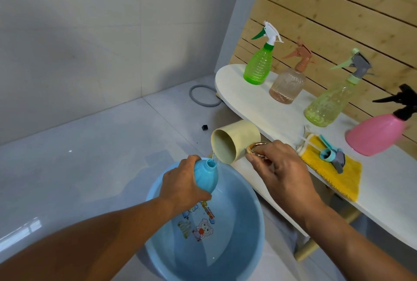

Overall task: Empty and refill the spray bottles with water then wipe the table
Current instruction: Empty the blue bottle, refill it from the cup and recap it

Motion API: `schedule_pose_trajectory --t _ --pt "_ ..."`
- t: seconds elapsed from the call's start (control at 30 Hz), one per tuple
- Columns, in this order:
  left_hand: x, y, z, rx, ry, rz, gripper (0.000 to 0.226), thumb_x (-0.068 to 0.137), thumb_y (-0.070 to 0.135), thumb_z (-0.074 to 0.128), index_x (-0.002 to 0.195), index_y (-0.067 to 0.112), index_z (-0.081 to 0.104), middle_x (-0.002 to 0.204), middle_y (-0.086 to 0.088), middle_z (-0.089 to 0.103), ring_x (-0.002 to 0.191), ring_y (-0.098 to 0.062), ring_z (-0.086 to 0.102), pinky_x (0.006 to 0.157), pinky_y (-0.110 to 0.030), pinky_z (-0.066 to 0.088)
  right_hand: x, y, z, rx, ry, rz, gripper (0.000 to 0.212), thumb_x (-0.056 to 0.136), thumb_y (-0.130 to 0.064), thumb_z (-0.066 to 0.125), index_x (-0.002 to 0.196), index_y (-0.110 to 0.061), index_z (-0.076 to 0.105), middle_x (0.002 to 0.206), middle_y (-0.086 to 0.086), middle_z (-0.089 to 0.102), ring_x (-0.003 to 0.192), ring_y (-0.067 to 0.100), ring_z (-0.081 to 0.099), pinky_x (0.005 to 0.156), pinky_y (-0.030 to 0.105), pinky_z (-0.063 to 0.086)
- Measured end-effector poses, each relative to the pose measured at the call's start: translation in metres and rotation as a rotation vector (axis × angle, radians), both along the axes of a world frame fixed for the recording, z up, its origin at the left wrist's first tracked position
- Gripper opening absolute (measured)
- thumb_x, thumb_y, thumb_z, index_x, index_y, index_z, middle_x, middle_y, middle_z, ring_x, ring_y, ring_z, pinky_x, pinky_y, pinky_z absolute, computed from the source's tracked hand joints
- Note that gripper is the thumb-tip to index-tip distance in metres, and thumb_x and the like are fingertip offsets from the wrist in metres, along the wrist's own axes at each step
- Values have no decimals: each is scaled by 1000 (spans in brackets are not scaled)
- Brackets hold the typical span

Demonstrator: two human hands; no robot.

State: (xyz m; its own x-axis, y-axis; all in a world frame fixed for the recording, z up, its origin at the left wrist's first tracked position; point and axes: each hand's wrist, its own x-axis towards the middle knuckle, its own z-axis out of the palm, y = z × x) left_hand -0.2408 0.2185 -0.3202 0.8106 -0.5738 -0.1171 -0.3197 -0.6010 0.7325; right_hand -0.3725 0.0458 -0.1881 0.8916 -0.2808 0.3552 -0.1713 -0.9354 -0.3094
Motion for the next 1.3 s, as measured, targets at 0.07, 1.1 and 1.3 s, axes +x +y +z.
schedule_pose_trajectory --t 0.07,1.1,1.3 --pt "0 -1 0 -3 -5 4 94 59 47 96 136 40 42 126 14 55 107 -17 59 94 -39 54 -1 0 0 -28 -15 13 21 97 -35 63 104 -19 74 91 -6 64 87 18 57 76 34 48" --pt "17 8 -47 -56 130 60 93 55 39 92 134 42 43 121 11 60 106 -23 62 92 -45 55 12 -30 -172 418 300 -411 33 100 -52 51 85 -25 63 84 -5 66 82 21 61 70 35 45" --pt "31 11 -59 -82 141 39 95 52 45 91 133 45 41 121 14 61 108 -20 62 96 -43 53 22 -31 -242 268 570 -382 26 105 -39 44 98 -28 66 104 6 69 100 31 66 76 34 45"
